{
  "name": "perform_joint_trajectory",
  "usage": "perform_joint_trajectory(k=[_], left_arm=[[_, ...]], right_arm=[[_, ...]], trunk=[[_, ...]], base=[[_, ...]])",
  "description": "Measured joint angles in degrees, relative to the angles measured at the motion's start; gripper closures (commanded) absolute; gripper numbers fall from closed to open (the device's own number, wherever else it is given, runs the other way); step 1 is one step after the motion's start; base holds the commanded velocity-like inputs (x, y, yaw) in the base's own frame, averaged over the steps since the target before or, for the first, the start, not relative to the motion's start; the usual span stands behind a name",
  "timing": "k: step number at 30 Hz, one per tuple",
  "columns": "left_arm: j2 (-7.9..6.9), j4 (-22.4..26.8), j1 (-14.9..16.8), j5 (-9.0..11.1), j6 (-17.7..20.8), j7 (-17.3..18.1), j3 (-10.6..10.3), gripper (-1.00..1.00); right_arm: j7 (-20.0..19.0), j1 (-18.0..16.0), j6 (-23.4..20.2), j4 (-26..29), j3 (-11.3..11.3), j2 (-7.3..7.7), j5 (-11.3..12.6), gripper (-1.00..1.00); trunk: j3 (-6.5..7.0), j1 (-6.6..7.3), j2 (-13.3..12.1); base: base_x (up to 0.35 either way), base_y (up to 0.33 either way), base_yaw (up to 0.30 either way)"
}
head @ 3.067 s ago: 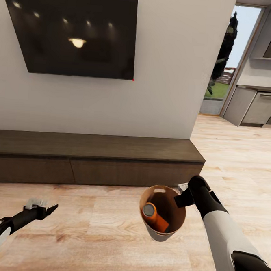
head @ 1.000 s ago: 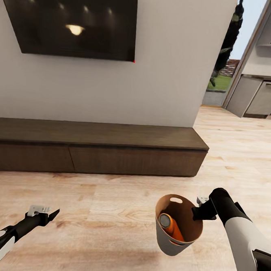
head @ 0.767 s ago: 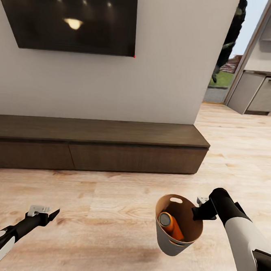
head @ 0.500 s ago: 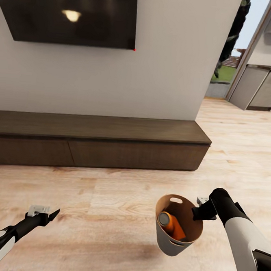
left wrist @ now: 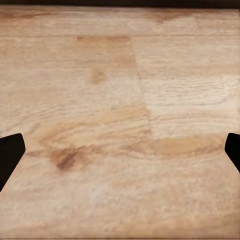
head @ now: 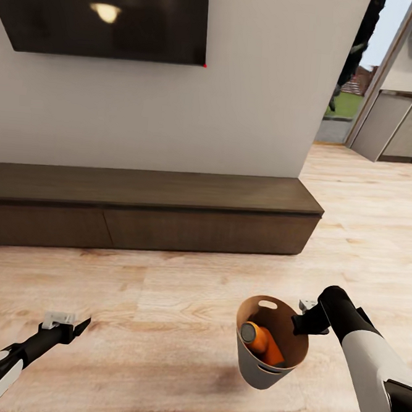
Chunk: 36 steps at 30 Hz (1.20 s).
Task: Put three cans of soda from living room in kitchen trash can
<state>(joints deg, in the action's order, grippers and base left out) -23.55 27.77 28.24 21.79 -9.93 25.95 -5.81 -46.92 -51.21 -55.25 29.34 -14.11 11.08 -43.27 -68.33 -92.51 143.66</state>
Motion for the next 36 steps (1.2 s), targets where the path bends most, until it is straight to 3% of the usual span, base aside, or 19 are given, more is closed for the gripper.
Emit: perform_joint_trajectory(k=[6, 9, 16, 26, 30, 36], left_arm=[[0.07, 0.0, 0.0, 0.0, -0.02, -0.02, -0.04, -1.0], [0.08, 0.0, 0.0, 0.0, -0.01, -0.02, -0.03, -1.0], [0.51, 0.0, 0.0, 0.0, -0.08, -0.05, -0.03, -1.0], [0.84, 0.0, 0.0, 0.01, -0.09, -0.11, 0.0, -1.0], [0.87, 0.0, 0.02, 0.0, -0.09, -0.11, 0.0, -1.0], [0.87, 0.0, -0.01, 0.0, -0.09, -0.11, 0.0, -1.0]], right_arm=[[0.02, -0.02, 0.17, 0.0, 0.06, 0.01, -0.06, 1.0], [0.08, -0.01, 2.56, -0.03, 0.07, -0.06, 0.12, 1.0], [0.08, 0.0, 4.61, -0.06, 0.05, -0.12, 0.07, 1.0], [0.04, -0.02, 4.76, -0.06, -0.02, -0.15, 0.32, 1.0], [0.01, 0.0, 4.89, -0.06, -0.02, -0.1, 0.18, 1.0], [0.0, -0.02, 4.82, -0.06, -0.05, -0.09, 0.45, 1.0]], trunk=[[-0.89, -0.1, 0.06], [-0.89, -0.1, 0.06], [-2.44, -0.28, 0.15], [-2.44, -0.28, 0.15], [-3.32, -0.39, 0.2], [-3.33, -0.38, 0.21]], base=[[0.0, 0.0, 0.0], [0.0, 0.0, 0.0], [0.0, 0.0, 0.0], [0.0, 0.0, 0.0], [0.0, 0.0, 0.0], [0.0, 0.0, 0.0]])
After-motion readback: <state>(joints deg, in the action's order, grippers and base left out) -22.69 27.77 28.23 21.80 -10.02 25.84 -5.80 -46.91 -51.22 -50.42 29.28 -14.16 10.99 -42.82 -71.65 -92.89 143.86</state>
